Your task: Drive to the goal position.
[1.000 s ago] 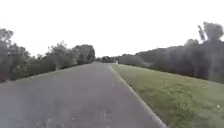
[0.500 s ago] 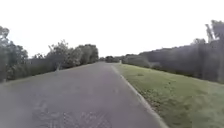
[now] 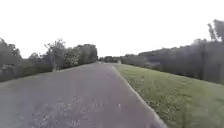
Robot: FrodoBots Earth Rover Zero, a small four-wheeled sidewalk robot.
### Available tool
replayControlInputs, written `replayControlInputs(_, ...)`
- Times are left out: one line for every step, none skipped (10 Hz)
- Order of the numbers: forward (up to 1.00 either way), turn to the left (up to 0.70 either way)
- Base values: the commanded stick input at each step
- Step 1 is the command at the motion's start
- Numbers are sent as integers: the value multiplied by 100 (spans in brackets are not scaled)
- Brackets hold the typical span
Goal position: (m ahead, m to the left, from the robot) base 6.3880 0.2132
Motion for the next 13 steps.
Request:
replayControlInputs(100,0)
replayControlInputs(100,0)
replayControlInputs(100,0)
replayControlInputs(100,0)
replayControlInputs(100,0)
replayControlInputs(100,0)
replayControlInputs(100,0)
replayControlInputs(100,0)
replayControlInputs(100,0)
replayControlInputs(100,0)
replayControlInputs(100,0)
replayControlInputs(100,0)
replayControlInputs(100,0)
